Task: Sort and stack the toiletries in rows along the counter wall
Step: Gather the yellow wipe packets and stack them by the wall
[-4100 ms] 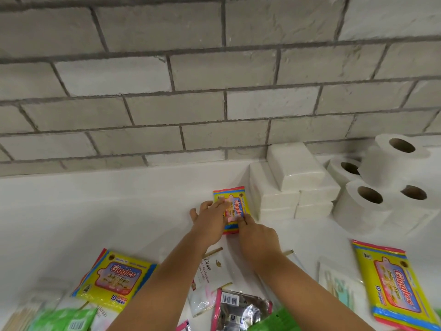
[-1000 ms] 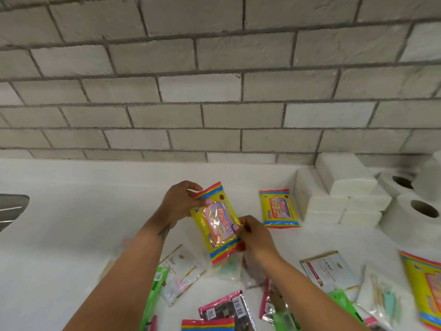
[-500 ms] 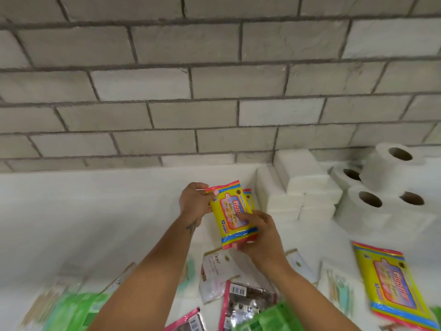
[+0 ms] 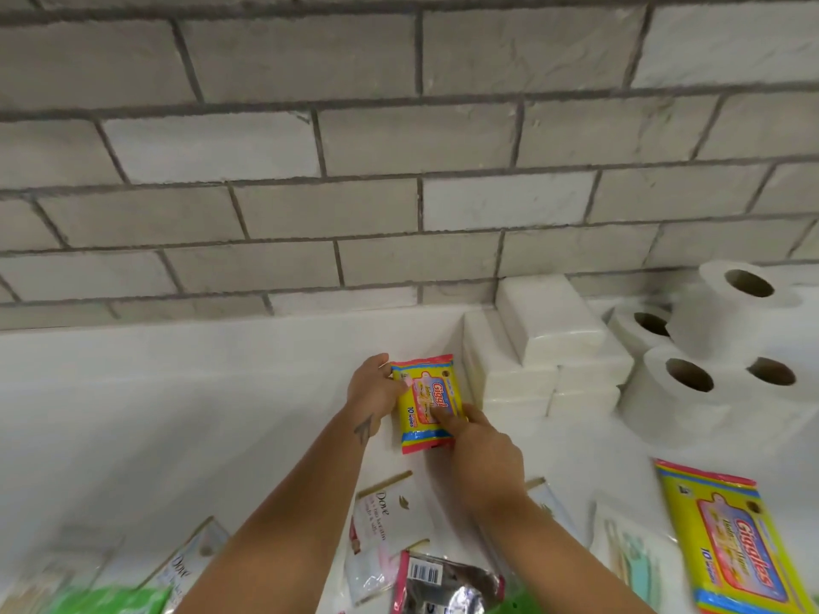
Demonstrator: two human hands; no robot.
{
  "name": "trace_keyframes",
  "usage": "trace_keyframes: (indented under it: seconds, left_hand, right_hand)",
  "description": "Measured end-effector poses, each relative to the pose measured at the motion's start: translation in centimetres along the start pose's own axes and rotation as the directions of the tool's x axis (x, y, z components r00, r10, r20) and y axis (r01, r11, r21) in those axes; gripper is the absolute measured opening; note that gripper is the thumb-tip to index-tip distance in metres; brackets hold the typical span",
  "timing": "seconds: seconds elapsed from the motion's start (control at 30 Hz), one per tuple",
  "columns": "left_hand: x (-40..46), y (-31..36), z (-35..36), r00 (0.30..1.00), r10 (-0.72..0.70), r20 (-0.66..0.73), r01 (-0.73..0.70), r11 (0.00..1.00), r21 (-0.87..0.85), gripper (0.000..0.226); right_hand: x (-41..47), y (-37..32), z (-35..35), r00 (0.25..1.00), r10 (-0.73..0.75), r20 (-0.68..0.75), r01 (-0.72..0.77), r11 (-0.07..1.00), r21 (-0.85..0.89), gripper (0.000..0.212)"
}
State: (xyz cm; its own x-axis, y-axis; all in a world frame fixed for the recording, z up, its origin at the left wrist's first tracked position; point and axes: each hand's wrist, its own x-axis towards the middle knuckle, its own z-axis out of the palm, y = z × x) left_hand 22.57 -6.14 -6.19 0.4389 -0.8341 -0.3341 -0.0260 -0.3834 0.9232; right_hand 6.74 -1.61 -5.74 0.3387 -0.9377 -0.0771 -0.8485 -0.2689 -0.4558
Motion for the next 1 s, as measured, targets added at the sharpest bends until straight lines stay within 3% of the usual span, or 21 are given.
trace_keyframes:
  seconds: [0.27, 0.4, 0.5, 0.57, 0.63, 0.7, 0.77, 0.87, 1.0]
  left_hand:
    - [-0.3, -0.1, 0.3, 0.995, -0.077, -0.062, 0.078, 0.997, 0.018, 0.074]
    - [-0.9, -0.6, 0.0, 0.998, -0.068, 0.011, 0.067, 0.995, 0.077, 0.034]
    - [-1.6, -0.7, -0.7, 0.999, -0.036, 0.035, 0.032, 0.992, 0.125, 0.024]
    - [-2.1, -0.5, -1.1, 0.997, -0.019, 0.076, 0.010, 0.994, 0.113, 0.032]
    - [-2.8, -0.2, -1.3, 0.987, 0.008, 0.160, -0.027, 0.993, 0.115, 0.057]
    - [-3.4, -0.2, -1.7, 0.955, 0.079, 0.286, -0.147, 0.963, 0.226, 0.085]
    - [-3.5, -1.0, -1.9, 0.915, 0.127, 0.383, -0.301, 0.847, 0.438, 0.100]
    - [-3.3, -2.2, -1.8, 0.905, 0.130, 0.405, -0.376, 0.690, 0.618, 0.122]
    - [-3.4, -2.2, -1.0, 0.906, 0.187, 0.379, -0.416, 0.562, 0.715, 0.117]
  right_hand:
    - [0.3, 0.1, 1.4, 0.999, 0.052, -0.008, -0.052, 0.998, 0.039, 0.057]
    - [0.2, 0.1, 1.2, 1.000, 0.013, 0.006, -0.013, 1.000, -0.001, 0.057]
    - [-0.1, 0.3, 1.1, 0.999, -0.043, 0.024, 0.043, 0.999, -0.032, 0.055]
    - [-0.2, 0.5, 0.8, 0.998, -0.055, 0.020, 0.056, 0.997, -0.045, 0.054]
    - [-0.2, 0.8, 0.5, 0.998, -0.058, 0.002, 0.058, 0.996, -0.070, 0.055]
    - [-0.3, 0.9, 0.4, 0.997, -0.071, 0.000, 0.071, 0.993, -0.094, 0.054]
    - [-0.2, 1.0, 0.5, 0.997, -0.070, 0.012, 0.071, 0.993, -0.099, 0.051]
    - [0.3, 0.9, 0.6, 0.998, -0.050, 0.034, 0.054, 0.990, -0.129, 0.056]
    - [0.7, 0.6, 0.7, 0.998, -0.032, 0.048, 0.039, 0.986, -0.162, 0.057]
